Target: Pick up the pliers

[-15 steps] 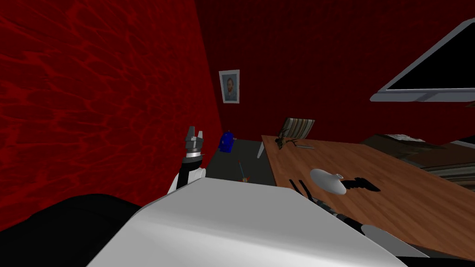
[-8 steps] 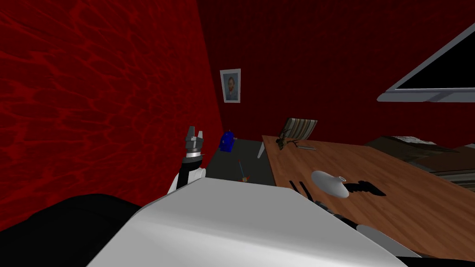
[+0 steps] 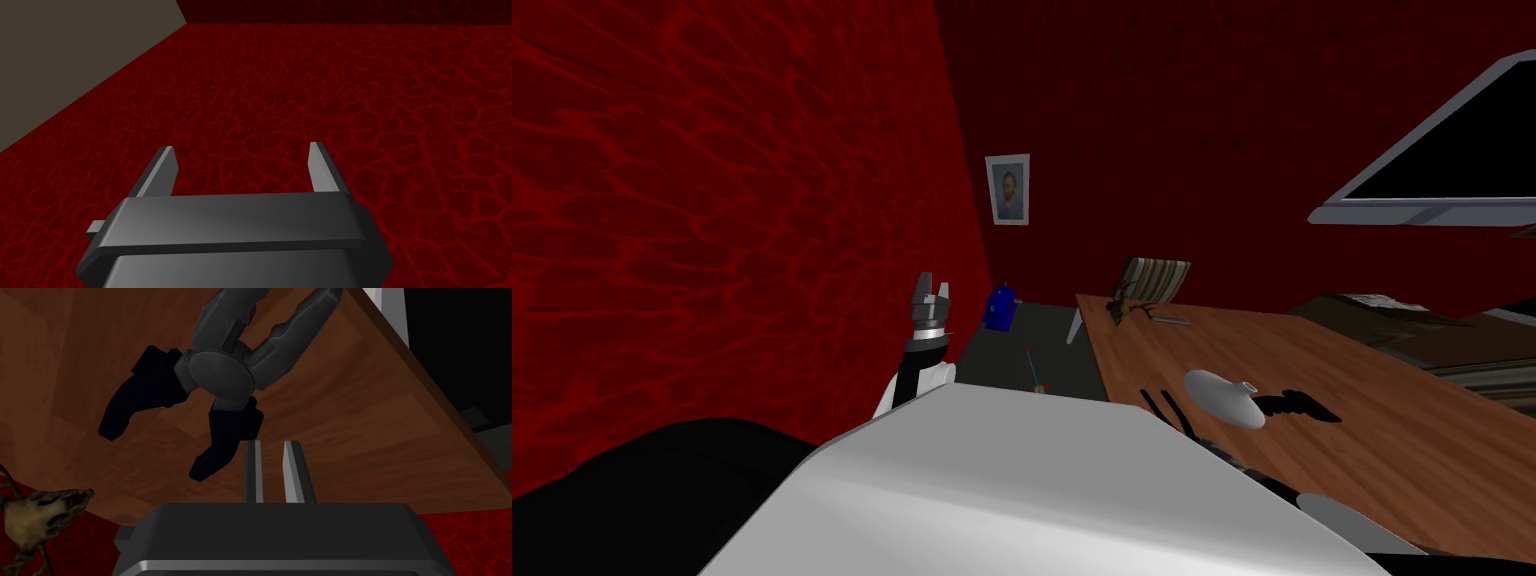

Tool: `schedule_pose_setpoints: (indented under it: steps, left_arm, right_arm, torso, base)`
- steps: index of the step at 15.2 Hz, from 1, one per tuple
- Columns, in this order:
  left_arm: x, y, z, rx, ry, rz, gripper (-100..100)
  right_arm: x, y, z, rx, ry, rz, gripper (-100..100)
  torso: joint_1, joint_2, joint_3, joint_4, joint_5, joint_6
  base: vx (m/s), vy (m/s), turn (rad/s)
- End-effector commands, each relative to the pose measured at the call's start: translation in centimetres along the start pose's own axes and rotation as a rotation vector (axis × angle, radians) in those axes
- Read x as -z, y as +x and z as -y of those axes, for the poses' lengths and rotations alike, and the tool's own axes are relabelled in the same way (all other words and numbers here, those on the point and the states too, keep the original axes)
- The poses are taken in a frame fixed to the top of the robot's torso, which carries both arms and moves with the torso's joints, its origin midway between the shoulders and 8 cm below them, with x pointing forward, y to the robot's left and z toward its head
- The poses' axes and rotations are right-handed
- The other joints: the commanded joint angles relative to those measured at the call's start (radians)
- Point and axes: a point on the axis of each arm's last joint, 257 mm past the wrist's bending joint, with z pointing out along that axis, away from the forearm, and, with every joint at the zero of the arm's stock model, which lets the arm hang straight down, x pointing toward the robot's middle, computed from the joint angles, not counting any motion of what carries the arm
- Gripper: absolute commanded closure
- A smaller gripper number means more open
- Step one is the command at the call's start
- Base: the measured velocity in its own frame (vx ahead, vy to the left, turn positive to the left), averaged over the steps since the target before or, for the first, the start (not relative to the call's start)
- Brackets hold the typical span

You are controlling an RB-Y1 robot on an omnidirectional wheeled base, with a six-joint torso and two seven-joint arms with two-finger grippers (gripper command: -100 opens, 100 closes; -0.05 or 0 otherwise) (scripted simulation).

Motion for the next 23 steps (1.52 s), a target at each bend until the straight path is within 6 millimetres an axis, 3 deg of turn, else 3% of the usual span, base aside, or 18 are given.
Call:
schedule_pose_setpoints:
  steps: [1, 8, 16, 19, 20, 22, 23]
  left_arm:
    - [0.0, 0.0, 0.0, 0.000, 0.000, 0.000, 0]
    - [0.0, 0.0, 0.0, 0.000, 0.000, 0.000, 0]
    - [0.0, 0.0, 0.0, 0.000, 0.000, 0.000, 0]
    - [0.0, 0.0, 0.0, 0.000, 0.000, 0.000, 0]
    - [0.0, 0.0, 0.0, 0.000, 0.000, 0.000, 0]
    - [0.0, 0.0, 0.0, 0.000, 0.000, 0.000, 0]
    - [0.0, 0.0, 0.0, 0.000, 0.000, 0.000, 0]
  right_arm:
    - [0.2, 1.0, -0.2, -0.023, -0.002, -0.016, -100]
    - [2.4, 7.0, -2.0, -0.098, -0.042, -0.127, -100]
    - [7.7, 17.4, -8.2, -0.183, -0.154, -0.333, -100]
    - [8.5, 18.7, -9.1, -0.189, -0.170, -0.361, -100]
    - [10.1, 20.8, -10.7, -0.196, -0.201, -0.408, -100]
    - [11.2, 22.2, -11.8, -0.198, -0.223, -0.440, -100]
    - [10.2, 21.3, -10.8, -0.195, -0.204, -0.414, -100]
  torso:
    - [0.000, 0.000, 0.000, 0.000, 0.000, 0.000]
    - [-0.001, -0.009, -0.005, -0.002, 0.000, 0.000]
    - [0.001, -0.009, -0.005, -0.002, 0.001, 0.000]
    - [0.000, -0.005, -0.003, -0.002, 0.000, 0.000]
    - [0.000, -0.002, -0.002, -0.001, 0.000, 0.000]
    - [-0.002, -0.002, -0.001, -0.001, 0.000, 0.000]
    - [-0.002, -0.002, -0.001, -0.001, 0.000, 0.000]
  base:
    - [0.180, 0.022, 0.023]
    - [0.224, 0.022, 0.021]
    - [0.242, 0.043, 0.016]
    - [0.149, 0.017, 0.006]
    - [0.124, -0.005, 0.017]
    - [0.146, -0.013, 0.006]
    - [0.078, 0.000, 0.004]
